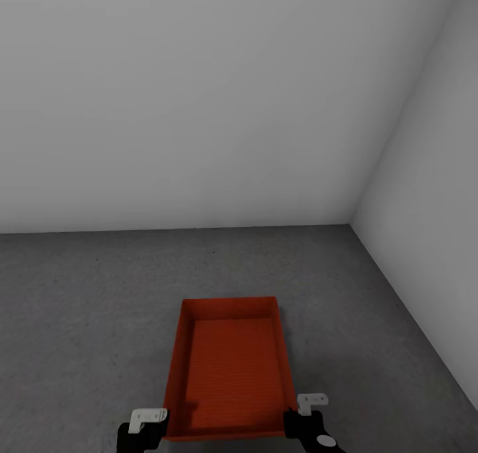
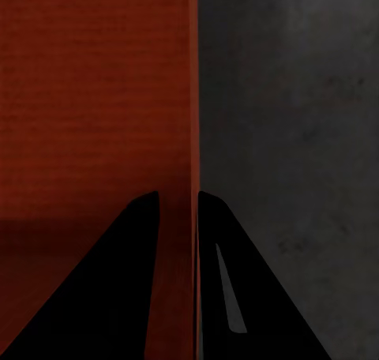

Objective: Move the two storage containers from the living room to the garage. In the garage, place one container on the floor and stack the other container on top of it (either order is fine).

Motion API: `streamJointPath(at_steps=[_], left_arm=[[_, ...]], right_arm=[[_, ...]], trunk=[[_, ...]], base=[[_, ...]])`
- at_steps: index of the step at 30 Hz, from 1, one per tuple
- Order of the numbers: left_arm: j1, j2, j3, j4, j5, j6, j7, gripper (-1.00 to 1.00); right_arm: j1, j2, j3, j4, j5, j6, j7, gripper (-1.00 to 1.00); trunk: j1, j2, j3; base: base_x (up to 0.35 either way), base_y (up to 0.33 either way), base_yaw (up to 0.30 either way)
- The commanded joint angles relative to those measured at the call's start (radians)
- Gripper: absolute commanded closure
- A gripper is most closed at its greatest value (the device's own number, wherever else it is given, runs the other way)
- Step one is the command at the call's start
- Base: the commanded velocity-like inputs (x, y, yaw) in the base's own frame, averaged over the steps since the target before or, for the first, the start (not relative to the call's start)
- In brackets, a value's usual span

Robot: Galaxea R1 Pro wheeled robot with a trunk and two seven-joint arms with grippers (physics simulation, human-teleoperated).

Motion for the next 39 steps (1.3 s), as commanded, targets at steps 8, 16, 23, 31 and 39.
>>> streamJointPath(at_steps=[8, 16, 23, 31, 39], left_arm=[[-0.001, 0.013, 0.017, 0.000, 0.011, -0.002, 0.007, 1.00], [-0.001, 0.013, 0.017, 0.000, 0.011, -0.002, 0.007, 1.00], [-0.001, 0.013, 0.017, 0.000, 0.011, -0.002, 0.007, 1.00], [-0.001, 0.013, 0.017, 0.000, 0.011, -0.002, 0.007, 1.00], [-0.001, 0.013, 0.017, 0.000, 0.011, -0.002, 0.007, 1.00]], right_arm=[[-0.001, 0.000, -0.005, 0.000, 0.000, -0.004, -0.008, 1.00], [-0.001, 0.000, -0.005, 0.000, 0.000, -0.004, -0.008, 1.00], [-0.001, -0.001, -0.005, 0.000, 0.000, -0.004, -0.008, 1.00], [-0.001, -0.001, -0.005, 0.000, 0.000, -0.004, -0.008, 1.00], [-0.001, 0.000, -0.005, 0.000, 0.000, -0.004, -0.008, 1.00]], trunk=[[0.000, 0.000, -0.001], [0.000, 0.000, -0.001], [0.000, 0.000, -0.001], [0.000, 0.000, -0.001], [0.011, -0.021, -0.010]], base=[[0.000, 0.000, 0.000], [0.000, 0.000, 0.000], [0.000, 0.000, 0.000], [0.000, 0.000, 0.000], [0.000, 0.000, 0.000]])
